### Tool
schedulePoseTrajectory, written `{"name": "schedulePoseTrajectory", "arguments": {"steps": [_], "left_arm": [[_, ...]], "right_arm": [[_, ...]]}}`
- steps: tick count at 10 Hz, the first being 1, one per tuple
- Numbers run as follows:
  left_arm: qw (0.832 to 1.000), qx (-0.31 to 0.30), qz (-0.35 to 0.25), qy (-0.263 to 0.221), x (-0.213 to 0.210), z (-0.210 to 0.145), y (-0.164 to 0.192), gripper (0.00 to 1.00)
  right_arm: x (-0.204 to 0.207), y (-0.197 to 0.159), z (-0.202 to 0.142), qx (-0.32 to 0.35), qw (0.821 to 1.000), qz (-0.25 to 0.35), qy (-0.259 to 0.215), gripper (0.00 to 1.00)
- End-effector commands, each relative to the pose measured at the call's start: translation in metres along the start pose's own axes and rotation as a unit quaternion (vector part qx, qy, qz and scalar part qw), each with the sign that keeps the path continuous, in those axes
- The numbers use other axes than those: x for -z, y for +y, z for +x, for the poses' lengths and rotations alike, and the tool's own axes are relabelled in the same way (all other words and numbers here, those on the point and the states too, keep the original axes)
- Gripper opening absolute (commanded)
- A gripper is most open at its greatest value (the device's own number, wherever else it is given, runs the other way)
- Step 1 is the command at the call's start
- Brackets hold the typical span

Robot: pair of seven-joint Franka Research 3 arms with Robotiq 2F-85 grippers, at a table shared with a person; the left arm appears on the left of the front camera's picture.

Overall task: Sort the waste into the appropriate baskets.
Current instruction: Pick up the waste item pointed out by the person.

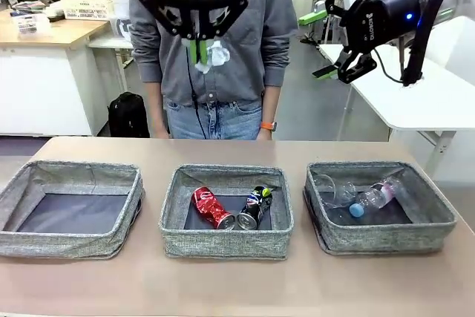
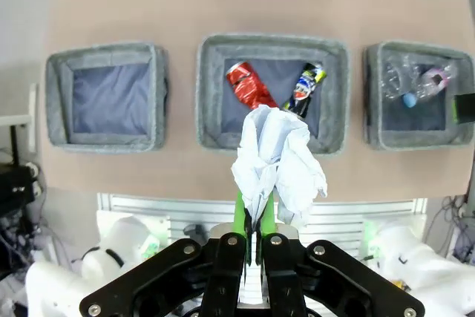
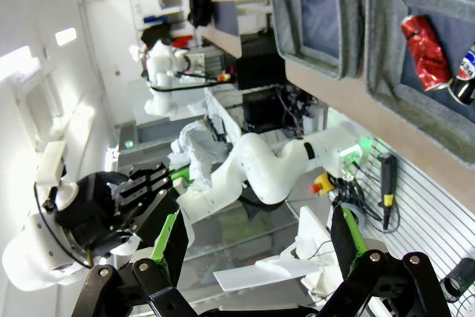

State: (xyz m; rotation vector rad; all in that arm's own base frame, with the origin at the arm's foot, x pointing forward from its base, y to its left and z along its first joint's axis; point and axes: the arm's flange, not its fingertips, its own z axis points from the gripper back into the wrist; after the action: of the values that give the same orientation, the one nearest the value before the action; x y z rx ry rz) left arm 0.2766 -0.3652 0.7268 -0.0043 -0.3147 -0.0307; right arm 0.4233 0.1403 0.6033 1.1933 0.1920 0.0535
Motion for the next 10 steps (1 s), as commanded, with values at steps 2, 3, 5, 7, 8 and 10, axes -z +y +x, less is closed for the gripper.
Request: {"name": "schedulePoseTrajectory", "arguments": {"steps": [2,3,5,7,8,10], "left_arm": [[0.999,0.001,-0.025,-0.032,-0.003,-0.006,0.004,0.05],[0.998,-0.003,-0.04,-0.057,-0.008,-0.007,0.003,0.05],[0.997,0.007,-0.065,-0.035,-0.025,-0.01,-0.001,0.05],[0.998,-0.007,-0.059,-0.017,-0.043,-0.011,-0.008,0.05],[0.998,-0.01,-0.055,-0.034,-0.057,-0.013,-0.008,0.05],[0.997,-0.004,-0.056,-0.052,-0.07,-0.014,-0.014,0.05]], "right_arm": [[-0.002,0.002,0.001,-0.011,1.0,0.006,0.004,1.0],[-0.002,0.002,0.001,-0.011,1.0,0.006,0.004,1.0],[-0.002,0.002,0.001,-0.011,1.0,0.006,0.004,1.0],[-0.002,0.002,0.001,-0.011,1.0,0.006,0.004,1.0],[-0.002,0.002,0.001,-0.011,1.0,0.006,0.004,1.0],[-0.002,0.002,0.001,-0.011,1.0,0.006,0.004,1.0]]}}
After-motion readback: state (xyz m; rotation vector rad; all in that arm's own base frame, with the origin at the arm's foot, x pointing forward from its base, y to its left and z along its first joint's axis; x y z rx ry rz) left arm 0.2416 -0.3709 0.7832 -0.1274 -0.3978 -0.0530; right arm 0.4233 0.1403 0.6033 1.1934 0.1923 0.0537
